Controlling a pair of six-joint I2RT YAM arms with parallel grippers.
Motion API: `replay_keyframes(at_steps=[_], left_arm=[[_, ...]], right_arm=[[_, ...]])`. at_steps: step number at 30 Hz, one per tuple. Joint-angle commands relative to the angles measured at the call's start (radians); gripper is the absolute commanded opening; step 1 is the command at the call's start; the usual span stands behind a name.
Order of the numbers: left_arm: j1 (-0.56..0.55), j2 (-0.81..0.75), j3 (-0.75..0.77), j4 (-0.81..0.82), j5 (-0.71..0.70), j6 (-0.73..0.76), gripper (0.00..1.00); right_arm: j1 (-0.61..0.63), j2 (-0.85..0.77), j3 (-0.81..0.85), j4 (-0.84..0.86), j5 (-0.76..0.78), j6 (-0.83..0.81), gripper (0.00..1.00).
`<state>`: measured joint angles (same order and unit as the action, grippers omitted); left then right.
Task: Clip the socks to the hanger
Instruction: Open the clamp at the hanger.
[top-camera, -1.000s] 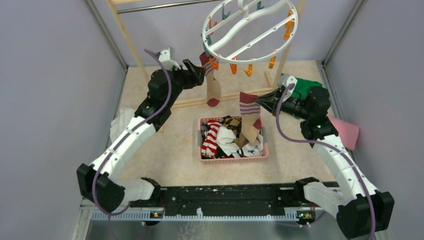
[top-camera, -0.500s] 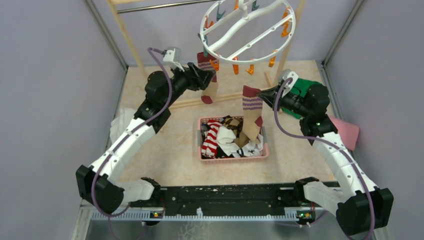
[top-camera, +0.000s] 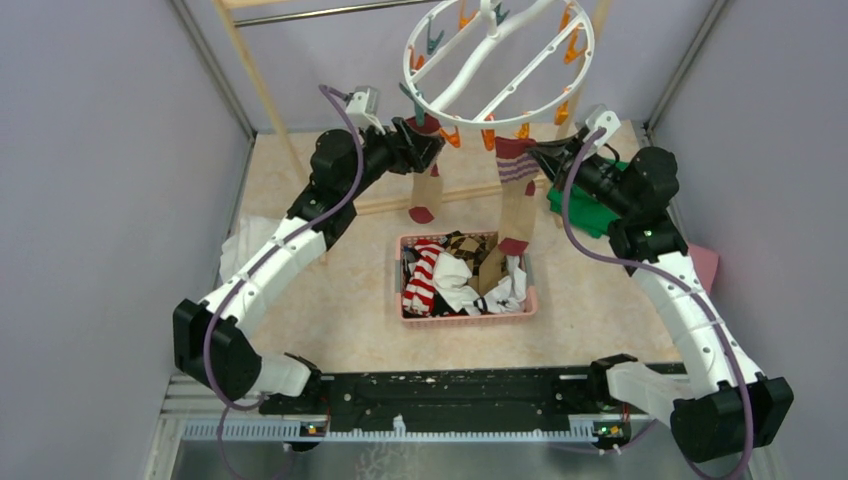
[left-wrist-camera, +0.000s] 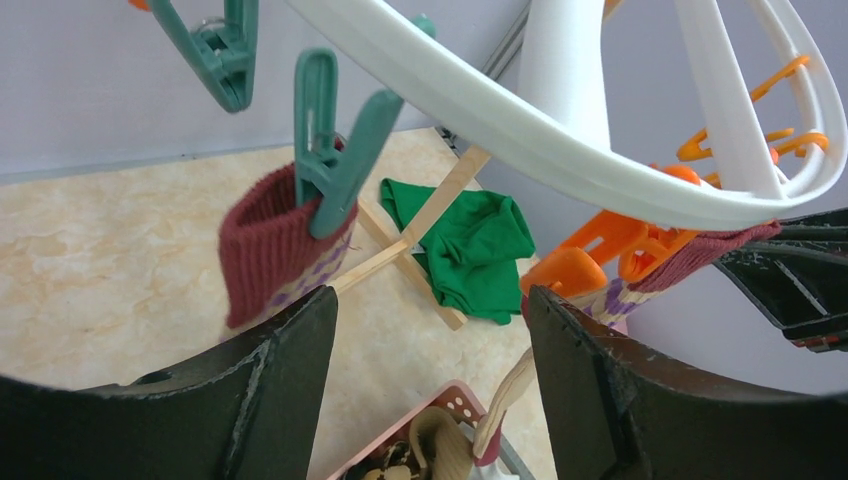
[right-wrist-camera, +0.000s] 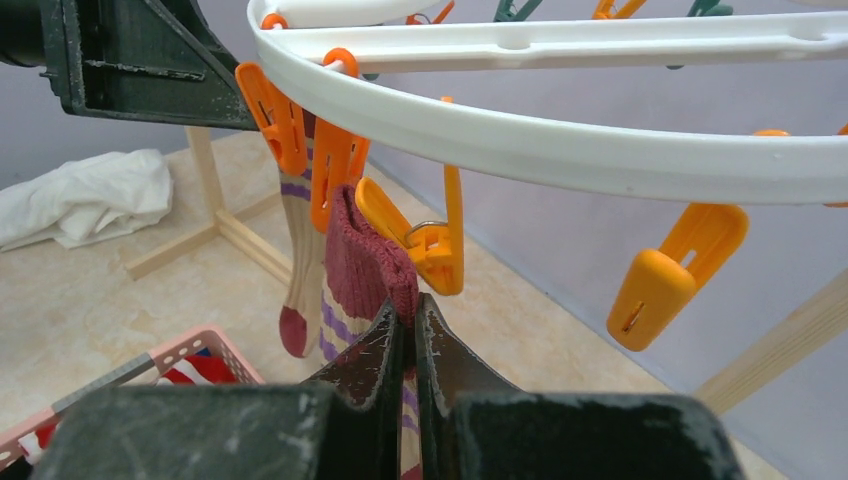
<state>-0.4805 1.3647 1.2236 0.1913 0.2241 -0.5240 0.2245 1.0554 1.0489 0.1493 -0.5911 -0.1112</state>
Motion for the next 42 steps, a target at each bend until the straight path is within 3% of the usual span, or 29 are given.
replay_keyframes(at_steps=[1,10,18,24,33,42], left_arm=[[0.003,0.034,0.066,0.058,-0.002,0.022,0.76],[0.013,0.025,0.073,0.053,0.011,0.035,0.77],[0.013,-0.073,-0.019,0.086,0.019,0.007,0.77],[0.014,-0.081,-0.037,0.077,0.0,0.021,0.78],[0.014,0.001,0.012,0.089,0.042,-0.007,0.77],[0.015,-0.035,-0.003,0.069,-0.003,0.026,0.76]], right_arm=[[-0.005,-0.008,0.023,0.032,-0.011,-0.01,0.0],[0.004,0.003,0.049,0.022,-0.127,-0.103,0.0],[0.015,0.023,0.052,0.015,-0.136,-0.11,0.0],[0.013,-0.006,0.006,-0.1,-0.078,-0.132,0.0],[-0.128,-0.11,-0.042,-0.254,-0.038,-0.152,0.0],[-0.175,-0.048,0.067,-0.271,0.013,-0.171,0.0]])
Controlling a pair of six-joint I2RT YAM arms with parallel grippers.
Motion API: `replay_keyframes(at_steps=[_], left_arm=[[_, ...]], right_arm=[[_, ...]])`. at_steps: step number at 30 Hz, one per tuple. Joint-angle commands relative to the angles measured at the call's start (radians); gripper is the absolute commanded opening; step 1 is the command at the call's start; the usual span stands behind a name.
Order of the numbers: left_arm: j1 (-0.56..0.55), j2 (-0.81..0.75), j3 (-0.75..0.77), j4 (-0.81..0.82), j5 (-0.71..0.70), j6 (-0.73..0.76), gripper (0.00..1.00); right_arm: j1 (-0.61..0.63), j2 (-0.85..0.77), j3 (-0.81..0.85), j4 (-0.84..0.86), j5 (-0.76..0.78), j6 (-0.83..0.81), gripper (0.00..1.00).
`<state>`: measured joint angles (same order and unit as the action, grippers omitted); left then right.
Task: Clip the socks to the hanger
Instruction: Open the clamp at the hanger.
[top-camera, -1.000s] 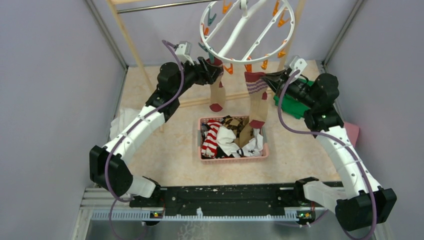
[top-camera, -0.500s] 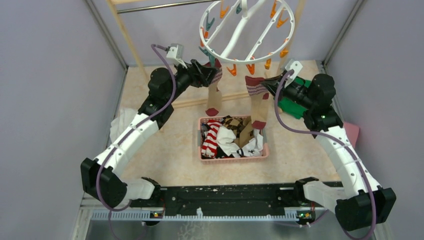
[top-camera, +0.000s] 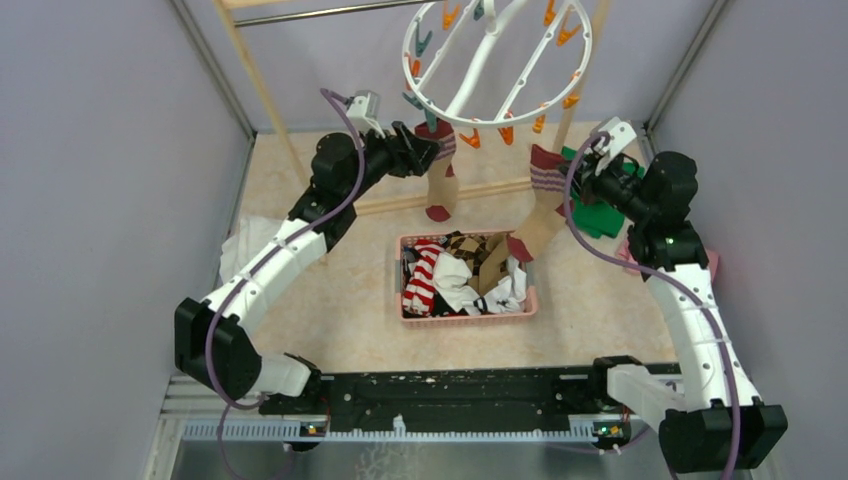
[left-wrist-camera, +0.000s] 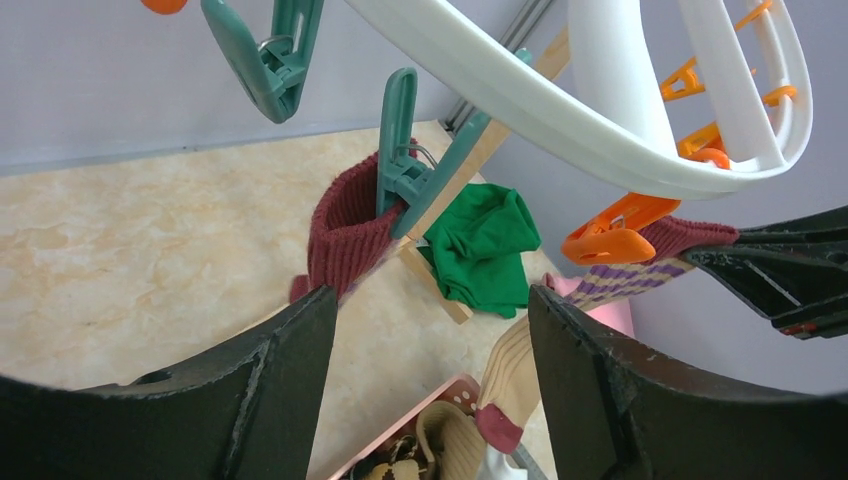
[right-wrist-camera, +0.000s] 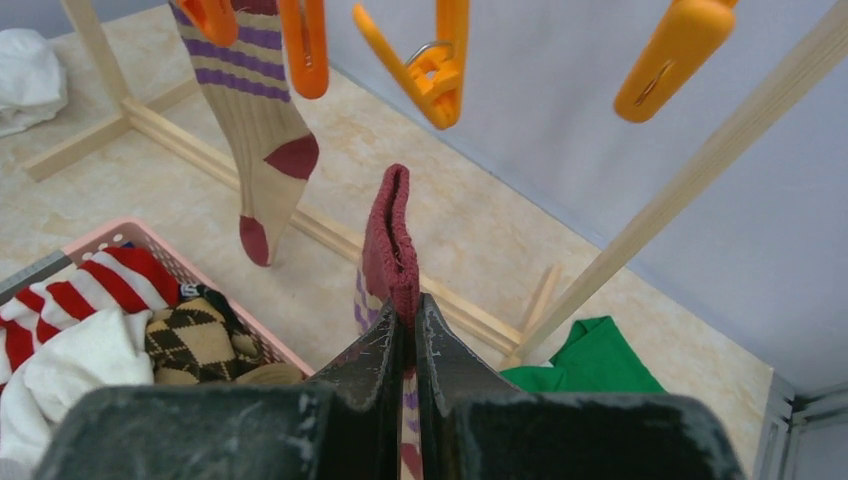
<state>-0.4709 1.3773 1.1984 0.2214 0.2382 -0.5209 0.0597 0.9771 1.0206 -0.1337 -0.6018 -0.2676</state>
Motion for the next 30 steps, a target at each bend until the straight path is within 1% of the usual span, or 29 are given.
replay_keyframes(at_steps=[1,7,10,13,17,21,25,30], left_arm=[[0.005,-0.055,0.018,0.036,-0.021,0.027,0.77],[0.008,-0.065,0.01,0.019,-0.044,0.049,0.78],[0.015,-0.059,0.021,0.016,-0.044,0.059,0.78],[0.025,-0.052,0.04,0.011,-0.025,0.063,0.79],[0.033,-0.067,0.059,0.002,-0.019,0.069,0.84],[0.037,-0.122,0.052,-0.011,-0.023,0.07,0.92],[0.038,-0.182,0.03,-0.017,0.002,0.053,0.98],[0.037,-0.227,0.007,-0.016,0.045,-0.045,0.99]], right_arm=[[-0.011,0.042,0.108,0.01,0.029,-0.016,0.0],[-0.021,0.104,0.168,0.003,0.101,-0.032,0.0],[-0.023,0.119,0.194,0.014,0.071,-0.046,0.0],[-0.021,0.139,0.227,0.028,0.0,-0.035,0.0],[0.007,0.166,0.268,0.038,-0.036,-0.009,0.0],[0.052,0.176,0.286,0.053,-0.033,0.0,0.0],[0.099,0.186,0.299,0.058,-0.032,0.001,0.0],[0.124,0.19,0.306,0.062,-0.026,0.001,0.0]])
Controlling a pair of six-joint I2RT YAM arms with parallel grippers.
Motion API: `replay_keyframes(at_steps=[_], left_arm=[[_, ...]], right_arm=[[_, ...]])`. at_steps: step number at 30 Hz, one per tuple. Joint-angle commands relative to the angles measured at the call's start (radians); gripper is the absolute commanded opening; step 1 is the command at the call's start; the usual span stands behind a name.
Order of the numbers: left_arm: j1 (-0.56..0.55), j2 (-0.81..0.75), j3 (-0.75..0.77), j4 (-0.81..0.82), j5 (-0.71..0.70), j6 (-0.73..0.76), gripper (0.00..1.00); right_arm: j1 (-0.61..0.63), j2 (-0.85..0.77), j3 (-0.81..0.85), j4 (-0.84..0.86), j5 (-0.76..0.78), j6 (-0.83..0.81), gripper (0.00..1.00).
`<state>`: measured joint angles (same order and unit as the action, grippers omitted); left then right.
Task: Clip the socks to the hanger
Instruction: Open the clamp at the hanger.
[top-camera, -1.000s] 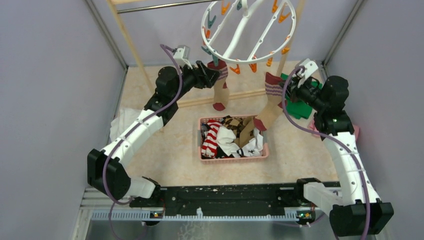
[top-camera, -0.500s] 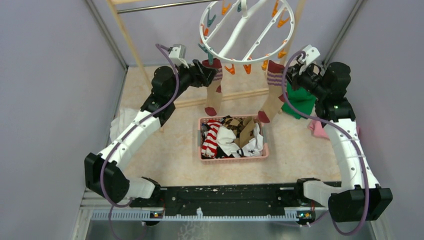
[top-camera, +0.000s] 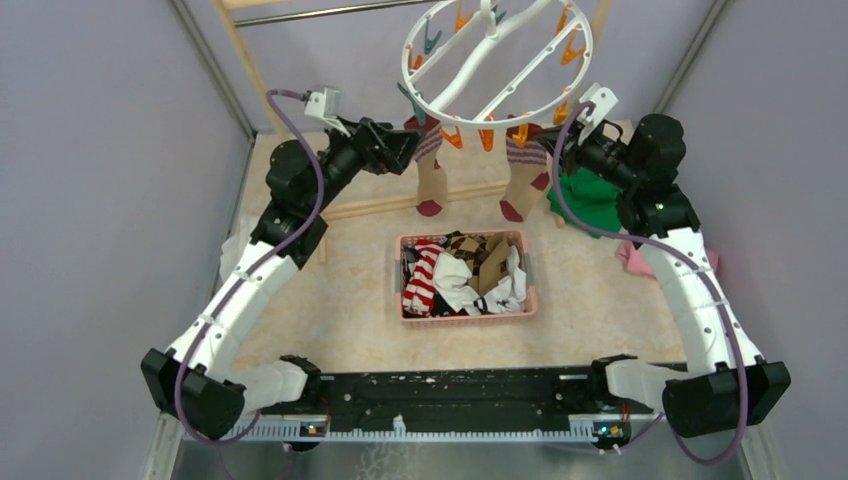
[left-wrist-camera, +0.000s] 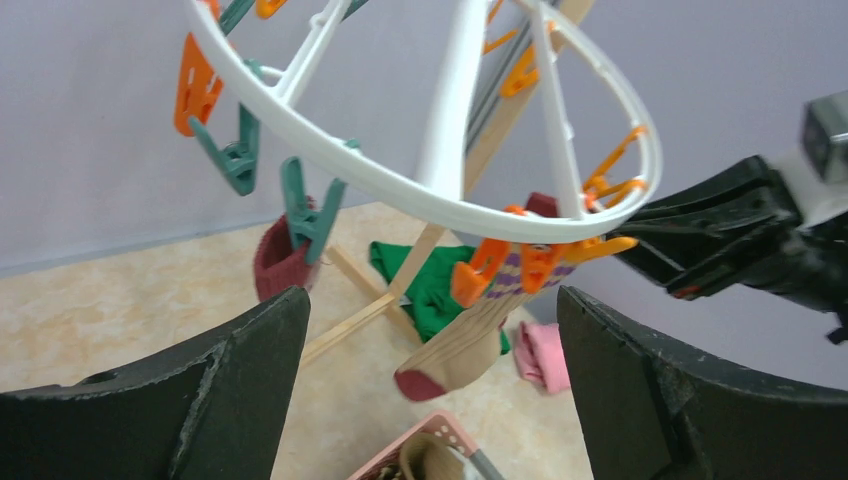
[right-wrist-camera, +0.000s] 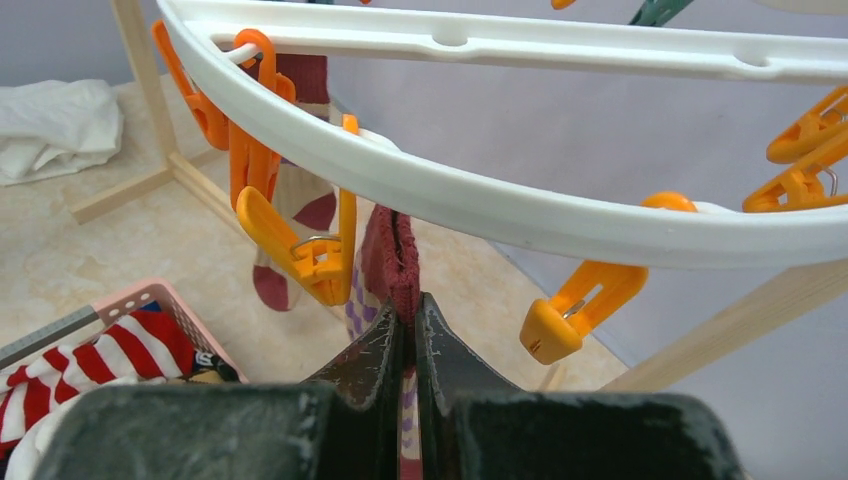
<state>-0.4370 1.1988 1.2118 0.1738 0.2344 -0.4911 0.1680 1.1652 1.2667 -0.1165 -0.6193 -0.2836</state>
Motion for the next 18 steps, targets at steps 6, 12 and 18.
replay_keyframes(at_steps=[6,12,18], left_arm=[[-0.039,-0.001,0.095,-0.102,0.03,-0.15,0.95],[-0.143,0.062,0.243,-0.333,-0.204,-0.091,0.78],[-0.18,0.063,0.264,-0.394,-0.313,-0.051,0.71]], right_arm=[[0.03,0.001,0.058,0.051,-0.013,0.012,0.0],[0.055,0.005,0.064,0.054,-0.011,0.014,0.0],[0.076,0.014,0.068,0.06,-0.011,0.015,0.0]])
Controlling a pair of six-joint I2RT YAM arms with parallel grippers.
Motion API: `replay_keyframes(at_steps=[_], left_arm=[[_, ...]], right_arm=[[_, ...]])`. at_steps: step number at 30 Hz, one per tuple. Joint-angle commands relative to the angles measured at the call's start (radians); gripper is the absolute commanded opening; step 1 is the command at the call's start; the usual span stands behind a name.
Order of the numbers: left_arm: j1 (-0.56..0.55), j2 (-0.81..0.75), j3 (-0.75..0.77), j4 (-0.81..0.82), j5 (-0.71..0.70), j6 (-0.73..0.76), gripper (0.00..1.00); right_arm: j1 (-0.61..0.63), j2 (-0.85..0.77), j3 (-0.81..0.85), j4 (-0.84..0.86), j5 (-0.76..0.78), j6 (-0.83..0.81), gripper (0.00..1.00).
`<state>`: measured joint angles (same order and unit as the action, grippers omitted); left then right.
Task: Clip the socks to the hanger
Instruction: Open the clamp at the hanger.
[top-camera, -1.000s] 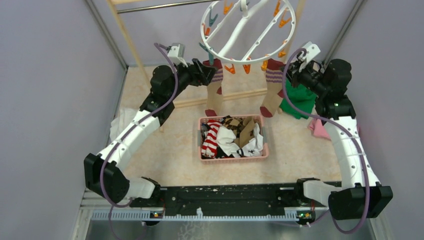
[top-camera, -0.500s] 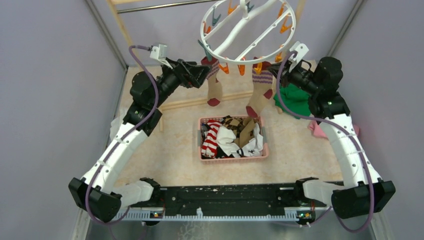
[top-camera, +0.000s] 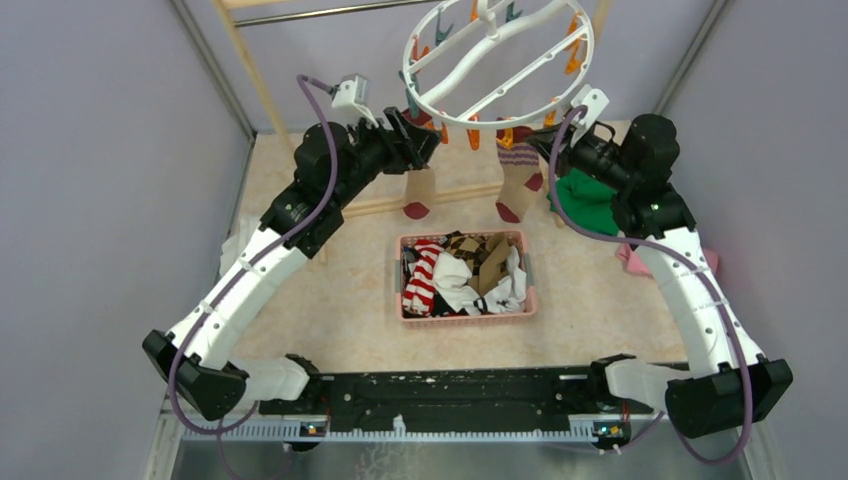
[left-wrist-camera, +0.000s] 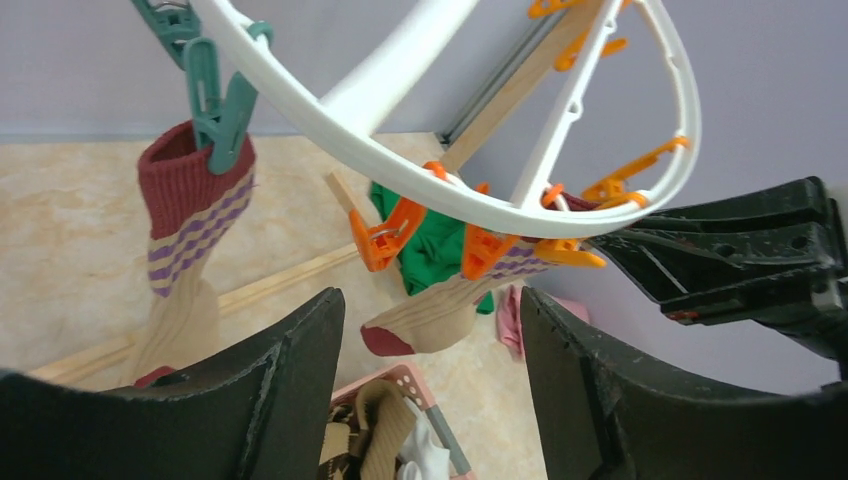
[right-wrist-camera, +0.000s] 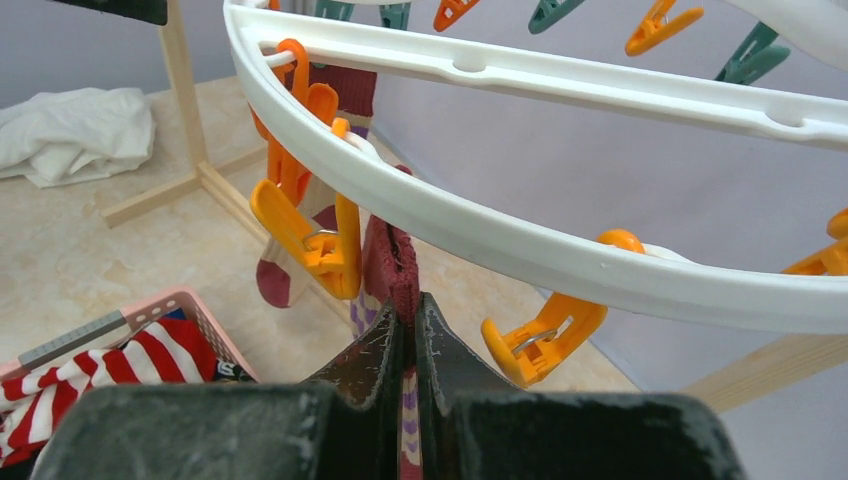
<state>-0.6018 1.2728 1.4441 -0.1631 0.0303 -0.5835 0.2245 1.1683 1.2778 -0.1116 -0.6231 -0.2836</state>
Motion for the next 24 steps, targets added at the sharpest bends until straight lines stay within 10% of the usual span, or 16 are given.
replay_keyframes(at_steps=[1,24], left_arm=[[-0.017,-0.016,0.025,-0.054,-0.114,0.053,0.71],[-0.019,0.058,-0.044,0.129,-0.108,0.091,0.75]], right_arm=[[0.022,0.012,0.061,0.056,-0.006,0.017,0.0],[0.048,0.04,0.082,0.078,-0.006,0.041,0.0]])
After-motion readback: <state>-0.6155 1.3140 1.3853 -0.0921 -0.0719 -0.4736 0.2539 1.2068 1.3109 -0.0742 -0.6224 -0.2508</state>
